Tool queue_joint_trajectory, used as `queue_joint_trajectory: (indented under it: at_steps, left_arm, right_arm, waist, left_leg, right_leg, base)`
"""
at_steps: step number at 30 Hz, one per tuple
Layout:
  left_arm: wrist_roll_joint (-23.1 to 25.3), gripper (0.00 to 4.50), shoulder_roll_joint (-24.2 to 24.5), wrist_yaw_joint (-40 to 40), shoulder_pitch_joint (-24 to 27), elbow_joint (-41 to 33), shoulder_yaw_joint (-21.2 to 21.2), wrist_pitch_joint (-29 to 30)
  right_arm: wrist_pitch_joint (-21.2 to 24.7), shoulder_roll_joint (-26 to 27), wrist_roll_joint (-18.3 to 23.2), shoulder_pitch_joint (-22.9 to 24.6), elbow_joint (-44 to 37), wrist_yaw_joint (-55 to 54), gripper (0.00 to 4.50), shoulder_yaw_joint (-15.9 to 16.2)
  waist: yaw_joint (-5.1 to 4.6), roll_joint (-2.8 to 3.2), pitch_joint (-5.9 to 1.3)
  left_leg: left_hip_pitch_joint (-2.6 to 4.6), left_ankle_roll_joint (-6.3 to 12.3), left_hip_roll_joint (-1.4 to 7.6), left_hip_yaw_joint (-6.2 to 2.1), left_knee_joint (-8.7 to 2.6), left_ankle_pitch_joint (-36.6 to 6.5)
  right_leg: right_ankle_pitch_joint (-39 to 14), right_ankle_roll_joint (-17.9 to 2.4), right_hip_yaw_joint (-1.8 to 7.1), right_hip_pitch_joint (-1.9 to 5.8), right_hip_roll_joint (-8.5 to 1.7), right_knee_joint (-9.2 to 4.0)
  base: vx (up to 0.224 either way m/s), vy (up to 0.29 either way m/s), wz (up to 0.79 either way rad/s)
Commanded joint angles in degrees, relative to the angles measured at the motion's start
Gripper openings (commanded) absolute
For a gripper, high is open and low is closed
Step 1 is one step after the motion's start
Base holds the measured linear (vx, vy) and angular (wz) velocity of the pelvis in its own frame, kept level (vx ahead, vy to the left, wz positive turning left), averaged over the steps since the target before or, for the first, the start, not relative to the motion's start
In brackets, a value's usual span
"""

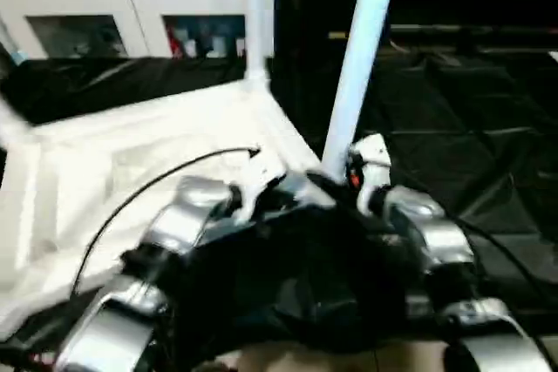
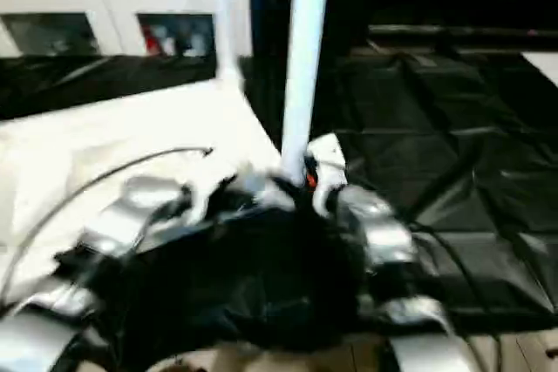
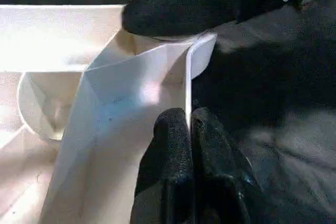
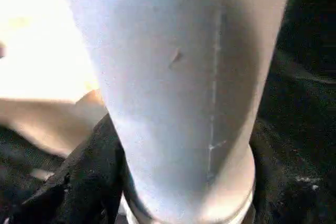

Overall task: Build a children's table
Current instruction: Rotate leg to tighten

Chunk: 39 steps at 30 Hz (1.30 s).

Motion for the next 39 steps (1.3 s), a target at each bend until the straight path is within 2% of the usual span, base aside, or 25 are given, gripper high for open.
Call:
queue_joint_trajectory:
  at_steps: [1, 4, 5, 6, 7, 8, 10, 12, 13, 16, 17, 23, 25, 29, 33, 36, 39]
  left_arm:
    - [-1.4, 0.00, -2.2, 4.7, -3.0, -0.4, 3.0, -1.0]
    - [-1.2, 0.00, -3.6, 6.2, -3.8, 0.6, 3.1, -1.4]
    - [-0.7, 0.00, -4.4, 5.4, -3.6, 0.4, 1.8, -2.8]
    - [-0.6, 0.00, -4.4, 5.1, -3.5, 0.3, 1.5, -3.0]
    - [-0.5, 0.00, -4.3, 4.7, -3.3, 0.0, 1.2, -3.1]
    - [-0.5, 0.00, -4.2, 4.3, -3.1, -0.1, 1.0, -3.4]
    - [-0.8, 0.00, -3.7, 3.1, -2.4, -1.0, 0.9, -3.3]
    - [-1.5, 0.00, -2.5, 0.8, -1.4, -2.0, 0.4, -4.1]
    - [-1.9, 0.00, -1.9, -0.7, -0.8, -2.8, 0.1, -4.7]
    - [-3.4, 0.00, 0.8, -6.6, 1.6, -6.3, -0.4, -5.7]
    - [-3.8, 0.00, 1.4, -7.9, 2.1, -7.0, -0.5, -5.9]
    - [-5.1, 0.00, 5.2, -13.5, 4.2, -9.4, -0.8, -6.0]
    - [-5.6, 0.00, 6.3, -15.8, 4.8, -10.3, -0.9, -5.7]
    - [-7.0, 0.00, 9.0, -21.6, 6.1, -12.9, -1.4, -4.2]
    - [-7.0, 0.00, 10.1, -23.9, 6.5, -13.6, -2.0, -3.6]
    - [-7.0, 0.00, 10.4, -24.1, 6.6, -13.6, -2.0, -3.6]
    - [-6.6, 0.00, 10.2, -23.7, 6.7, -13.1, -1.9, -4.1]
  right_arm:
    - [2.1, 3.2, 0.5, 0.4, 2.9, -3.3, 2.72, 0.6]
    - [1.6, 5.0, -1.3, 0.1, 3.7, -5.2, 2.72, 1.7]
    - [-0.8, 6.1, -3.5, -0.1, 3.6, -2.9, 2.72, 4.9]
    - [-1.1, 6.2, -3.5, -0.1, 3.5, -2.3, 2.72, 5.2]
    - [-1.4, 6.3, -3.1, -0.1, 3.3, -1.6, 3.28, 5.2]
    - [-1.4, 6.3, -2.4, -0.2, 3.2, -1.0, 3.42, 4.8]
    - [-1.1, 5.7, -1.7, -0.1, 2.3, 0.9, 3.42, 4.8]
    - [-0.9, 4.1, -1.5, 0.3, 0.8, 4.8, 3.62, 5.9]
    - [-0.6, 3.1, -1.3, 0.7, -0.4, 7.6, 3.62, 6.8]
    - [0.3, -1.1, 0.1, 2.5, -5.0, 17.1, 3.62, 8.8]
    - [0.6, -2.0, 0.4, 2.8, -5.9, 19.0, 3.62, 9.0]
    - [-0.1, -8.0, 0.4, 3.4, -7.4, 27.9, 3.62, 10.0]
    - [-0.3, -9.9, 0.7, 3.6, -8.1, 31.6, 3.62, 10.3]
    - [1.5, -13.5, 2.0, 4.2, -10.8, 38.6, 3.62, 11.7]
    - [1.9, -13.9, 1.9, 4.0, -10.7, 40.0, 3.29, 12.2]
    - [1.9, -13.6, 1.8, 3.8, -10.5, 40.2, 3.20, 12.3]
    - [2.5, -13.0, 1.9, 4.3, -11.1, 40.1, 2.87, 13.1]
  waist:
    - [-0.04, -0.24, -3.86]
    - [-0.01, -0.22, -3.94]
    - [0.02, -0.24, -3.94]
    - [0.04, -0.24, -3.96]
    - [0.05, -0.23, -3.92]
    - [0.05, -0.22, -3.86]
    - [0.01, -0.34, -3.78]
    - [0.07, -0.39, -3.83]
    - [0.03, -0.53, -3.86]
    - [0.15, -0.50, -3.84]
    - [0.02, -0.73, -3.85]
    - [0.25, -0.40, -3.65]
    - [0.43, -0.61, -3.63]
    - [0.61, -0.56, -3.79]
    - [0.80, -0.41, -3.80]
    - [0.93, -0.23, -3.76]
    - [0.89, -0.31, -3.78]
  left_leg:
    - [0.30, 0.57, 0.41, 0.18, -3.76, -8.1]
    - [0.17, 1.21, 0.38, 0.17, -3.69, -7.5]
    - [0.13, 1.54, 0.39, 0.22, -3.64, -7.7]
    - [0.08, 1.64, 0.41, 0.19, -3.63, -7.7]
    - [0.17, 1.91, 0.39, 0.23, -3.67, -8.0]
    - [0.19, 2.14, 0.41, 0.23, -3.70, -8.4]
    - [0.14, 2.41, 0.46, 0.22, -3.79, -9.2]
    - [0.16, 2.50, 0.48, 0.20, -3.77, -8.9]
    - [-0.05, 2.79, 0.49, 0.18, -3.75, -8.3]
    - [-0.02, 3.93, 0.62, 0.15, -3.70, -7.6]
    - [-0.10, 4.45, 0.68, 0.27, -3.63, -7.4]
    - [0.22, 3.75, 0.92, 0.34, -3.76, -9.4]
    - [0.29, 3.54, 0.88, 0.34, -3.80, -9.5]
    - [0.07, 4.70, 0.91, 0.41, -3.58, -7.7]
    - [0.17, 4.89, 0.98, 0.49, -3.53, -7.6]
    - [0.26, 4.21, 0.99, 0.45, -3.59, -8.5]
    - [0.24, 3.77, 0.99, 0.40, -3.65, -8.9]
  right_leg:
    - [-7.5, -11.2, 2.16, 3.06, -2.77, -4.59]
    - [-4.6, -11.9, 2.09, 3.30, -2.77, -4.37]
    - [-4.1, -12.1, 2.09, 3.32, -2.82, -4.38]
    - [-4.0, -12.1, 2.08, 3.35, -2.86, -4.33]
    - [-4.3, -12.2, 2.10, 3.35, -2.87, -4.41]
    - [-4.8, -12.2, 2.12, 3.35, -2.88, -4.50]
    - [-6.2, -12.1, 2.10, 3.40, -2.92, -4.59]
    - [-6.2, -12.0, 2.11, 3.44, -2.96, -4.60]
    - [-5.4, -12.0, 2.10, 3.63, -2.93, -4.48]
    - [-4.0, -12.2, 2.08, 3.68, -2.93, -4.39]
    - [-3.2, -12.5, 2.14, 3.65, -2.86, -4.27]
    - [-6.9, -13.2, 2.11, 3.18, -2.92, -4.47]
    - [-7.3, -13.1, 2.07, 3.30, -2.89, -4.56]
    - [-4.6, -13.6, 1.99, 3.31, -2.89, -4.16]
    - [-4.5, -14.2, 1.95, 3.07, -2.88, -4.12]
    - [-5.6, -14.1, 1.97, 3.03, -2.91, -4.21]
    - [-5.7, -13.9, 1.96, 3.10, -2.92, -4.20]
  base:
    - [0.000, 0.000, 0.00]
    - [0.000, 0.000, 0.00]
    - [0.000, 0.000, 0.00]
    - [0.000, 0.000, 0.00]
    - [0.000, 0.000, 0.00]
    - [0.000, 0.000, 0.00]
    - [0.000, 0.000, 0.00]
    - [0.000, 0.000, 0.00]
    - [0.000, 0.000, 0.00]
    - [0.000, 0.000, 0.00]
    - [0.000, 0.000, 0.00]
    - [0.000, 0.000, 0.00]
    - [0.000, 0.000, 0.00]
    - [0.000, 0.000, 0.00]
    - [0.000, 0.000, 0.00]
    - [0.000, 0.000, 0.00]
    - [0.000, 0.000, 0.00]
